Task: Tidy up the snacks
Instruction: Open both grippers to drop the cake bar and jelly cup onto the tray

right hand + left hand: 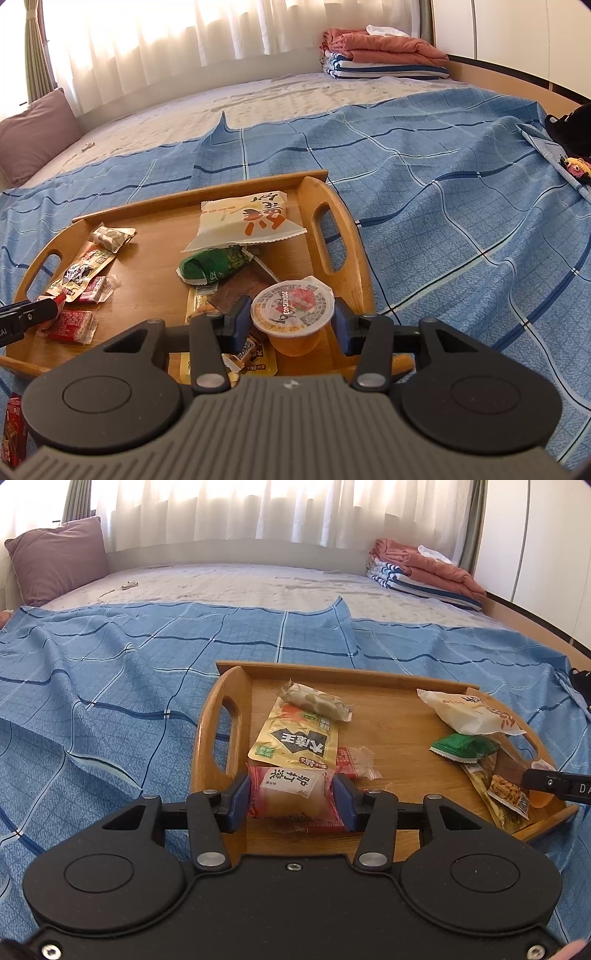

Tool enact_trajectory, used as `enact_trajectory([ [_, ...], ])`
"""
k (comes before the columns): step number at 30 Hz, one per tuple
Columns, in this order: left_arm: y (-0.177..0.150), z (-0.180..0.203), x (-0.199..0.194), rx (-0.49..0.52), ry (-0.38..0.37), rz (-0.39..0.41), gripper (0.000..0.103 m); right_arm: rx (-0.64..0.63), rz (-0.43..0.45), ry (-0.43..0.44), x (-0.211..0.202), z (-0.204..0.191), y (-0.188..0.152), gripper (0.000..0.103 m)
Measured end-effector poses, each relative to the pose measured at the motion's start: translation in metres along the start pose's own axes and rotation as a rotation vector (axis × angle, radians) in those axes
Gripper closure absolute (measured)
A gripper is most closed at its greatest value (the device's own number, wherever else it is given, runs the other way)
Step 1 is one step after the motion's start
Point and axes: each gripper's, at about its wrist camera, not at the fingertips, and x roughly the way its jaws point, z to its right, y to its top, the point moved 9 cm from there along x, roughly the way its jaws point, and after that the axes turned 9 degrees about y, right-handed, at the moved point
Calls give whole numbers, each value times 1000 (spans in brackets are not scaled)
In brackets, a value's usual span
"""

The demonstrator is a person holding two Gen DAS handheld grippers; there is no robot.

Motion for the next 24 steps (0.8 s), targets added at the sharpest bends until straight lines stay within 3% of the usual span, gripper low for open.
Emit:
enact_trajectory([
  [7, -1, 5, -4, 23, -12, 7, 51, -59, 8, -4, -4, -9, 0, 49],
  [9, -1, 6, -5, 24, -12, 9, 49, -77, 15, -6, -6, -12, 1, 38],
  [11, -1, 6, -9, 29, -13, 18, 42, -89, 22, -7, -8, -14, 0, 31],
  [15, 2, 6, -21, 42, -36, 54, 17, -128, 34, -14, -14, -19, -1, 23],
  [24, 0, -4, -54, 65, -42, 85, 5, -179, 76, 25, -41, -39, -8, 12],
])
